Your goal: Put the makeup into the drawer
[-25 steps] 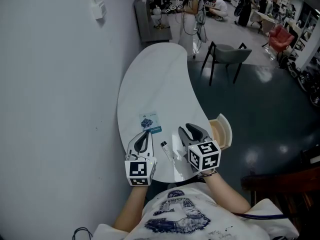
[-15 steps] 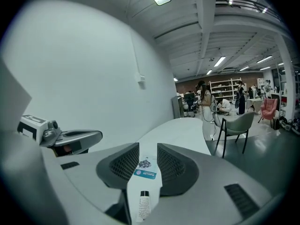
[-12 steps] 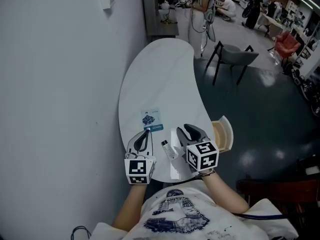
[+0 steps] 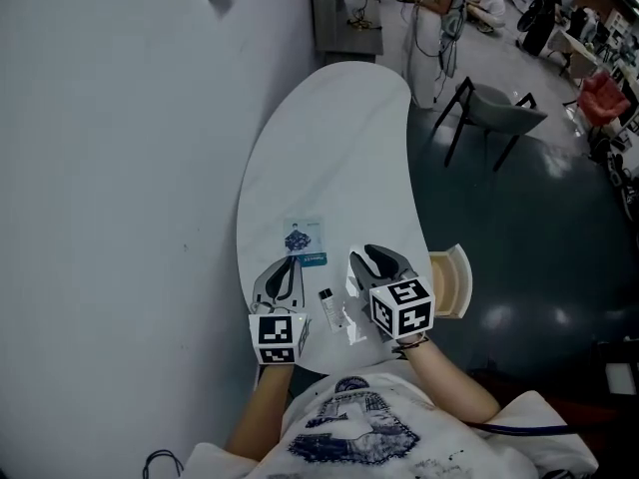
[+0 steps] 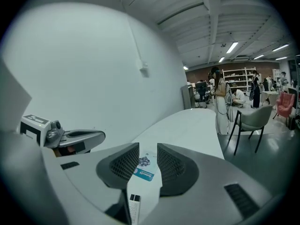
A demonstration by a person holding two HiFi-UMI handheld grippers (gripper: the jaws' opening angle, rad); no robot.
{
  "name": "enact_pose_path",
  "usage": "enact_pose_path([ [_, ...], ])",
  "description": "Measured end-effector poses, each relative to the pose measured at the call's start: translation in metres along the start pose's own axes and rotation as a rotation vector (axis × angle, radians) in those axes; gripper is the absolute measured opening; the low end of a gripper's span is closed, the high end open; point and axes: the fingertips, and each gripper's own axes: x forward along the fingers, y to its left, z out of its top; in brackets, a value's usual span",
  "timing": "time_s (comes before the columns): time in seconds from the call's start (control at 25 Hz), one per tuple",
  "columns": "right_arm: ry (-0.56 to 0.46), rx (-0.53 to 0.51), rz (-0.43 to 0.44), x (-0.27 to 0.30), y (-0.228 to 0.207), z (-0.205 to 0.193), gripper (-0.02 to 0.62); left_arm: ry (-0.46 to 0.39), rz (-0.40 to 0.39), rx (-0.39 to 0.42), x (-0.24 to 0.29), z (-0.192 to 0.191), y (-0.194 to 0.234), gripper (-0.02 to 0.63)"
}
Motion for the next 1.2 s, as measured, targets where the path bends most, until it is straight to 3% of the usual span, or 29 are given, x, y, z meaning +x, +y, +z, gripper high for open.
enact_pose_path([
  [0.2, 0.04, -0.012, 0.045, 0.018, -0.025, 0.0, 0.132, 0.034, 0.048, -0.018, 0.027, -0.008, -0.003, 0.049],
  [0.88, 0.159, -0.062, 0.179, 0.077, -0.072, -0.013, 0.132, 0.149, 0.176, -0.13, 0.099, -0.054, 0.007, 0.182],
  [1.2, 0.201, -0.079, 0.235, 0.101, -0.076, -0.019, 0.132, 0.183, 0.242, -0.18, 0.119, -0.073, 0.02, 0.285],
])
